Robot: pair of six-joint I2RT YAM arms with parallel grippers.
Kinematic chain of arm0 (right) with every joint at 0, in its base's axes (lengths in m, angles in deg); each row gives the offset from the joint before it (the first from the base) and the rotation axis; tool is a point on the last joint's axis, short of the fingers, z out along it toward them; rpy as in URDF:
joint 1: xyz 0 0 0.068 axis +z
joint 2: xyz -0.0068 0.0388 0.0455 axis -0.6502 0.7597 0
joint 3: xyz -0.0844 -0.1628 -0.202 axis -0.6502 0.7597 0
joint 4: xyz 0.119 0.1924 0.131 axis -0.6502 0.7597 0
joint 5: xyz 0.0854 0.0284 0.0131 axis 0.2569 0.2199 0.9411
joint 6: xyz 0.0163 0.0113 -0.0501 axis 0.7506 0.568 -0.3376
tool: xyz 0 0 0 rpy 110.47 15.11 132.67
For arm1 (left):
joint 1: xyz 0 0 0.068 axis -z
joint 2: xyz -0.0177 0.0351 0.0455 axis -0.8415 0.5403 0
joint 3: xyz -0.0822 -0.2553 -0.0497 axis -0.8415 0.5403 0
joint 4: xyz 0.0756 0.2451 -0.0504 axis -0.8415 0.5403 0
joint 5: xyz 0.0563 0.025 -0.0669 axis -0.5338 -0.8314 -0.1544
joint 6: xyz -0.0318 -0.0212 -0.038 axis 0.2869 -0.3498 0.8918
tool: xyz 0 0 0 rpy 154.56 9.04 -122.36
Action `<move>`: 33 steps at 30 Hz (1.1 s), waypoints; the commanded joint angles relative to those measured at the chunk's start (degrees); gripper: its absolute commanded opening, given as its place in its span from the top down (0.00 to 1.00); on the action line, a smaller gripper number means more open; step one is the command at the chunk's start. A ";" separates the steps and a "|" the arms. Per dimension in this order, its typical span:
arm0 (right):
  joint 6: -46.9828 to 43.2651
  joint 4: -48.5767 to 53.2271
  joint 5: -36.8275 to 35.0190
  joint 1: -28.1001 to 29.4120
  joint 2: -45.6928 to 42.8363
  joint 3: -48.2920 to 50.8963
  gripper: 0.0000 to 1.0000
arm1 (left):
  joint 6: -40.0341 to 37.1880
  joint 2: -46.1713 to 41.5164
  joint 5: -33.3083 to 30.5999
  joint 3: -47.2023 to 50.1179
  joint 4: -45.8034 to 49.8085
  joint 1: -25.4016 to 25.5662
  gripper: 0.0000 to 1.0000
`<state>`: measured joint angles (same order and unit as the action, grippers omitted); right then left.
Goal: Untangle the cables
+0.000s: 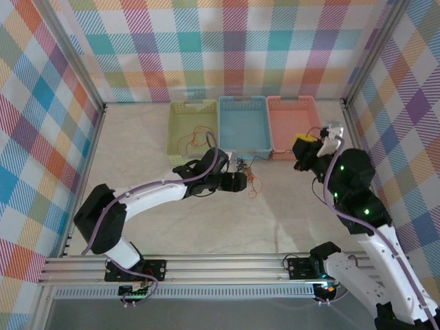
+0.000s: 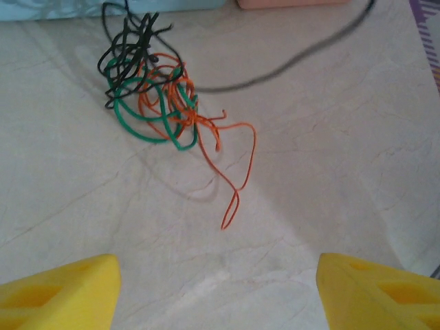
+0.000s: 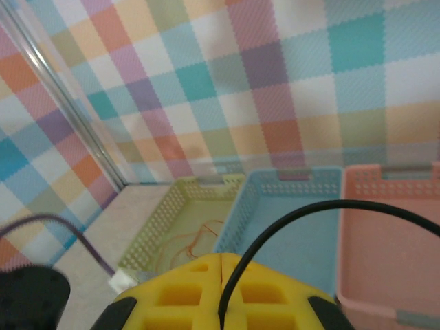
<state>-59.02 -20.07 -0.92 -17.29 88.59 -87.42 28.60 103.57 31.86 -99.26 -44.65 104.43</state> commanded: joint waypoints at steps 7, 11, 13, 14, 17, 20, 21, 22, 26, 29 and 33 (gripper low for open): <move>-3.15 11.70 -10.23 0.11 -12.28 4.57 1.00 | -0.76 12.29 -1.34 -13.36 10.93 -1.26 0.29; -4.22 16.72 -10.49 0.08 -13.92 3.40 1.00 | -0.78 15.24 -1.85 -16.24 12.56 -1.50 0.28; -4.73 18.57 -10.55 0.11 -14.69 3.15 1.00 | -0.92 16.35 -2.48 -17.48 13.19 -1.49 0.28; -4.95 18.86 -10.52 0.11 -15.22 3.43 1.00 | -0.88 16.89 -2.67 -17.74 13.09 -1.44 0.28; -5.35 20.27 -10.26 0.11 -16.35 3.69 1.00 | -0.68 18.94 -3.21 -20.25 13.70 -1.59 0.27; -5.80 20.27 -10.34 0.11 -17.36 4.63 1.00 | -0.43 19.13 -2.76 -20.71 11.37 -1.72 0.26; -5.81 20.44 -10.26 0.11 -17.40 4.76 1.00 | -0.23 19.22 -2.81 -21.30 11.02 -1.88 0.26; -5.88 20.55 -10.09 0.11 -17.40 4.67 1.00 | -0.13 19.48 -2.93 -22.09 11.03 -2.04 0.25; -5.95 20.98 -10.15 0.06 -17.75 3.96 1.00 | 0.54 22.62 -3.03 -26.28 13.11 -2.13 0.27; -6.29 22.12 -10.25 0.11 -18.22 2.44 1.00 | 0.71 24.71 -3.79 -28.06 14.48 -2.24 0.30; -6.36 23.98 -8.63 0.11 -18.83 -0.56 1.00 | 0.91 26.66 -3.93 -29.56 15.23 -2.97 0.36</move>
<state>-64.09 2.60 -10.19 -17.29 71.03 -84.20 28.82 128.35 28.85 -127.06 -32.33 102.40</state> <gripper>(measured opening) 0.067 0.653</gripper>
